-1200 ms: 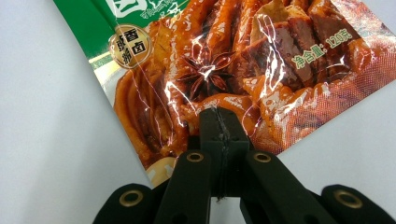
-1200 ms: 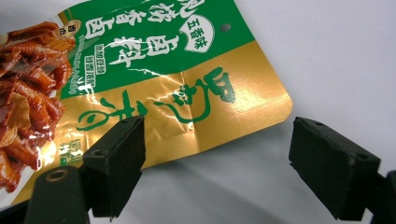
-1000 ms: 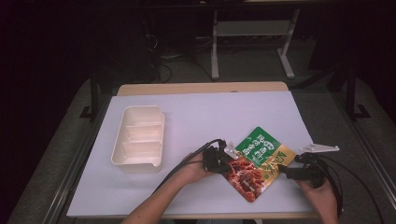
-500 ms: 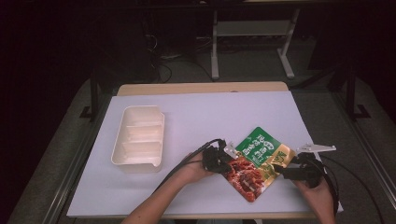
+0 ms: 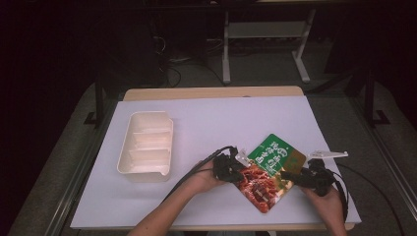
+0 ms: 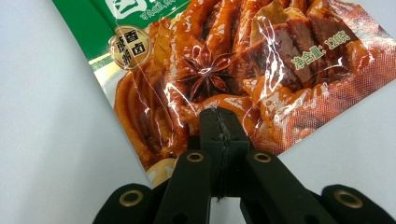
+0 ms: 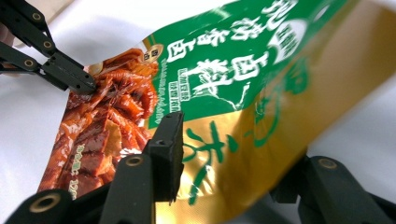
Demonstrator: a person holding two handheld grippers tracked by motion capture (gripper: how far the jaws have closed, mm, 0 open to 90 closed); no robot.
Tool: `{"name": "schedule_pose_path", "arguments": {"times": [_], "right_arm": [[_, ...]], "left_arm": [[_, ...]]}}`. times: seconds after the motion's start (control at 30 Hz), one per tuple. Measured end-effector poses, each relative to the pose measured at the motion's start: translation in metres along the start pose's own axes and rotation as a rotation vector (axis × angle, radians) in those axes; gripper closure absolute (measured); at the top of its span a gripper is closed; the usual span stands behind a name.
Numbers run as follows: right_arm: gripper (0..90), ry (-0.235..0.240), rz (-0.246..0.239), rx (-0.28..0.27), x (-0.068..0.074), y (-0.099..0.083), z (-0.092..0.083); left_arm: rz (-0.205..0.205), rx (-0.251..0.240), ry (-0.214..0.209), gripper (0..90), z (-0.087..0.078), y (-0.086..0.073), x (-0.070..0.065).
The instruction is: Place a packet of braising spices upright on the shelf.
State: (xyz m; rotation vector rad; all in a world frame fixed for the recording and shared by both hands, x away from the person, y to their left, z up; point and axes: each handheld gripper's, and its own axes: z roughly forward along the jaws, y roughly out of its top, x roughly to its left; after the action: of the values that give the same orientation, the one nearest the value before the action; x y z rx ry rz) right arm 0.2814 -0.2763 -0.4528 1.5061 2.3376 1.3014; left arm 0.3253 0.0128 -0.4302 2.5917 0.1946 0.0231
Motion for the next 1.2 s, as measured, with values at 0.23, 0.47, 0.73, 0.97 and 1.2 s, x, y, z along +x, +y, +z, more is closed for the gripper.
{"name": "schedule_pose_path", "arguments": {"times": [0.23,0.47,0.73,0.97,1.2], "right_arm": [[59.4,0.008,0.01,0.019,0.002,0.007,0.012],[76.6,-0.02,0.004,0.033,0.005,0.013,0.018],[89.2,0.005,0.016,0.007,0.0,0.015,0.008],[89.3,0.03,0.014,-0.039,0.004,0.019,-0.002],[89.4,0.04,-0.012,-0.076,0.014,0.029,-0.015]], "left_arm": [[0.005,-0.001,-0.001,90.0,0.0,0.0,0.0],[0.009,-0.007,0.004,90.0,0.0,0.0,-0.001],[-0.003,-0.032,0.008,90.0,-0.002,-0.002,-0.002],[-0.008,-0.132,-0.003,85.5,-0.022,-0.008,-0.007],[-0.003,-0.207,0.013,76.2,-0.043,-0.021,-0.017]]}}
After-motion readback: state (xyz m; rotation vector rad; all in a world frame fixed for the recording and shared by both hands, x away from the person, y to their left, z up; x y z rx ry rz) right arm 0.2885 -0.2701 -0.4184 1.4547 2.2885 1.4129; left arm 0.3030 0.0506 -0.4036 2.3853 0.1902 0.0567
